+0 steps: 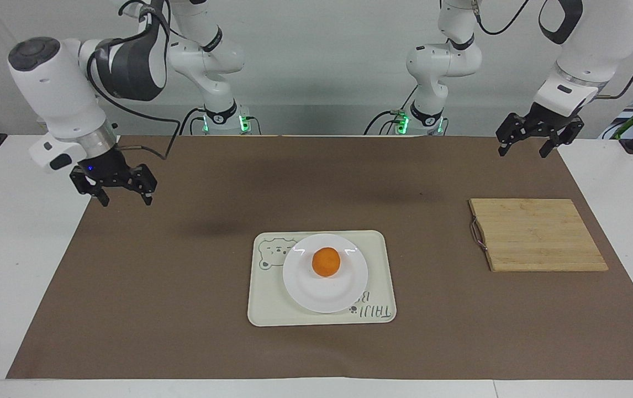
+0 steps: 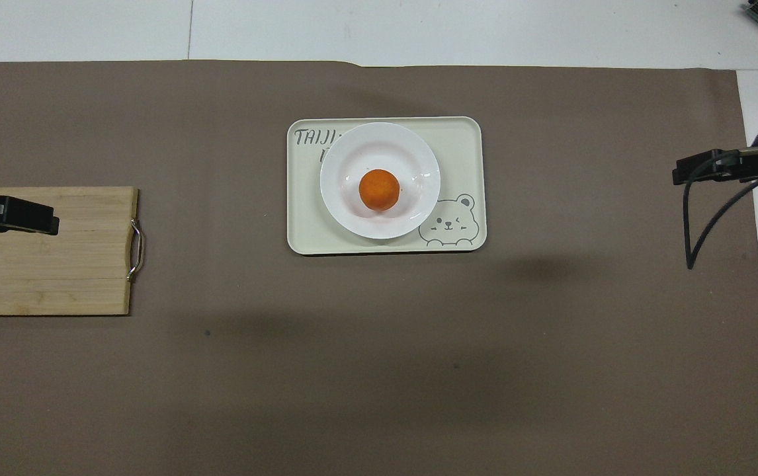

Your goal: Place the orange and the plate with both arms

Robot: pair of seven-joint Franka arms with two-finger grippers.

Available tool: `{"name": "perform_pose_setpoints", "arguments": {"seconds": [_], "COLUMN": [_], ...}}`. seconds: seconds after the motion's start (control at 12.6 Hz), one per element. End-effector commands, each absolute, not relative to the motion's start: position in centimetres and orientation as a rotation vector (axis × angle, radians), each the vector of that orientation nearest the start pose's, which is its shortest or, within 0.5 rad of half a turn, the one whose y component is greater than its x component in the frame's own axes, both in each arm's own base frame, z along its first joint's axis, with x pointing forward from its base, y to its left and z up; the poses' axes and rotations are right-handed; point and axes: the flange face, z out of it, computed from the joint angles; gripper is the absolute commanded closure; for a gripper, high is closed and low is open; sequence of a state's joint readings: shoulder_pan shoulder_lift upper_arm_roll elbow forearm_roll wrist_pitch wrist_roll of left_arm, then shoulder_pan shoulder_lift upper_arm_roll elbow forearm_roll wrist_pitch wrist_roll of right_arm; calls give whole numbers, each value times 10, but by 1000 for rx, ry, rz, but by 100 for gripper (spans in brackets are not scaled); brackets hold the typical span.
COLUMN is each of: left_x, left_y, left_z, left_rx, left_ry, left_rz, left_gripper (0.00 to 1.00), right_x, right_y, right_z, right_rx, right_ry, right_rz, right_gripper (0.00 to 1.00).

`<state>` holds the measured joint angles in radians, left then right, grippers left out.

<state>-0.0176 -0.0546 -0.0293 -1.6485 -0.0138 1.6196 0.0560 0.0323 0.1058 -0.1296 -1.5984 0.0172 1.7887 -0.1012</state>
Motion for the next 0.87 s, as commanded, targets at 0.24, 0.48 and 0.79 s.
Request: {"name": "perform_pose_setpoints", "arguments": {"seconds": [0.24, 0.48, 0.79], "left_x": [539, 539, 539], "left_y": [-26, -26, -26], "left_z": [627, 627, 627], "left_rx": [-3162, -3163, -3162], "left_ry": [142, 142, 142], "left_rz": [-44, -44, -44], "left_gripper": [0, 0, 0], "right_x": [551, 555, 544], "right_y": [-53, -54, -50], "right_z": [605, 610, 638], "right_rx": [-3129, -3117, -3075], "right_ry": [195, 195, 204], "right_rz": [-3, -15, 72], "right_gripper": [0, 0, 0]}}
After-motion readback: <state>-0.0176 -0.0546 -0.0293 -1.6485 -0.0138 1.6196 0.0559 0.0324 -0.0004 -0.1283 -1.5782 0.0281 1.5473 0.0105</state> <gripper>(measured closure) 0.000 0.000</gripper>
